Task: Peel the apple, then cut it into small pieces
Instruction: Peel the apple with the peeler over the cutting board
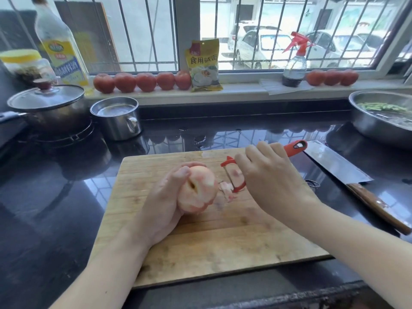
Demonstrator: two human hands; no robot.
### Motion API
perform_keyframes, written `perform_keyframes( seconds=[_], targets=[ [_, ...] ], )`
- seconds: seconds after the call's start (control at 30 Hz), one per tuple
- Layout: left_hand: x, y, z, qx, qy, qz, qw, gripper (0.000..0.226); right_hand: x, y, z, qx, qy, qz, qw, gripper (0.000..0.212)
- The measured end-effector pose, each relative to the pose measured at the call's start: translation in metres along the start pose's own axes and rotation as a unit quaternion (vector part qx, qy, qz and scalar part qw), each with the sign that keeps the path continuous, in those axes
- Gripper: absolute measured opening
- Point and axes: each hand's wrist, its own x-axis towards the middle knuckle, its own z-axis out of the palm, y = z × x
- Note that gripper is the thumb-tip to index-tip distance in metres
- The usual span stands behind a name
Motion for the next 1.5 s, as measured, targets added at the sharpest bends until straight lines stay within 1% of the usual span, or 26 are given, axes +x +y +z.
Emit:
perform_keyframes(
  seconds=[0.03, 0.07, 0.1, 0.17, 0.27, 0.33, 0.4, 0.43, 0.53, 0.67, 0.73, 0.8, 0.9, 0.97, 1.13, 1.2, 1.27, 1.37, 1.43, 1.5],
  targets=[
    [0.000, 0.001, 0.000, -0.010, 0.005, -0.001, 1.000, 0.038, -0.003, 0.007, 0.008, 0.002, -0.014, 0.020, 1.000, 0.027],
    [0.000, 0.003, 0.001, -0.017, 0.007, -0.001, 1.000, 0.038, -0.006, 0.012, 0.014, 0.015, -0.017, 0.038, 0.999, 0.028],
    [0.001, 0.004, 0.001, -0.023, 0.007, -0.002, 1.000, 0.039, -0.009, 0.015, 0.018, 0.029, -0.021, 0.045, 0.998, 0.033],
    [0.002, 0.005, 0.002, -0.038, 0.004, -0.008, 0.999, 0.040, -0.011, 0.016, 0.020, 0.030, -0.040, 0.043, 0.998, 0.037],
    [0.003, 0.008, 0.000, -0.079, -0.004, -0.020, 0.997, 0.043, -0.010, 0.011, 0.016, 0.041, -0.076, 0.038, 0.996, 0.032],
    [0.003, 0.010, -0.001, -0.098, -0.016, -0.027, 0.995, 0.046, -0.010, 0.007, 0.011, 0.065, -0.077, 0.047, 0.994, 0.029],
    [0.002, 0.011, -0.002, -0.100, -0.031, -0.032, 0.994, 0.054, -0.009, 0.006, 0.006, 0.085, -0.067, 0.046, 0.993, 0.027],
    [0.002, 0.011, -0.003, -0.097, -0.037, -0.033, 0.994, 0.055, -0.007, 0.004, 0.003, 0.088, -0.067, 0.042, 0.993, 0.028],
    [0.002, 0.009, -0.004, -0.078, -0.039, -0.033, 0.996, 0.056, -0.003, 0.000, -0.004, 0.102, -0.042, 0.035, 0.993, 0.030],
    [0.001, 0.007, -0.003, -0.046, -0.038, -0.032, 0.998, 0.056, -0.001, -0.005, -0.021, 0.108, 0.039, -0.007, 0.993, 0.030],
    [0.001, 0.006, -0.003, -0.037, -0.045, -0.032, 0.998, 0.055, 0.002, -0.010, -0.029, 0.100, 0.067, -0.026, 0.992, 0.034],
    [0.001, 0.005, -0.003, -0.038, -0.049, -0.031, 0.998, 0.053, 0.004, -0.016, -0.028, 0.095, 0.079, -0.034, 0.992, 0.035],
    [0.002, 0.005, -0.005, -0.035, -0.060, -0.031, 0.997, 0.045, 0.006, -0.019, -0.014, 0.111, 0.093, -0.027, 0.989, 0.030],
    [0.002, 0.005, -0.006, -0.032, -0.061, -0.033, 0.997, 0.043, 0.011, -0.014, -0.005, 0.111, 0.085, -0.020, 0.990, 0.030],
    [0.000, 0.006, -0.007, -0.056, -0.070, -0.033, 0.995, 0.040, 0.013, 0.008, 0.008, 0.040, -0.009, -0.008, 0.999, 0.045],
    [0.001, 0.007, -0.005, -0.063, -0.066, -0.030, 0.995, 0.043, 0.009, 0.011, 0.010, 0.029, -0.012, 0.004, 1.000, 0.044],
    [0.002, 0.007, -0.004, -0.069, -0.065, -0.034, 0.995, 0.047, 0.008, 0.010, 0.009, 0.019, -0.020, 0.013, 1.000, 0.037],
    [0.003, 0.007, -0.006, -0.086, -0.056, -0.037, 0.994, 0.049, 0.005, 0.009, 0.008, 0.046, -0.033, 0.040, 0.998, 0.033],
    [0.003, 0.006, -0.007, -0.087, -0.046, -0.040, 0.994, 0.054, 0.002, 0.006, 0.004, 0.080, -0.015, 0.051, 0.995, 0.031],
    [0.004, 0.005, -0.006, -0.065, -0.032, -0.042, 0.997, 0.064, -0.002, -0.001, -0.006, 0.090, 0.005, 0.035, 0.995, 0.030]
  ],
)
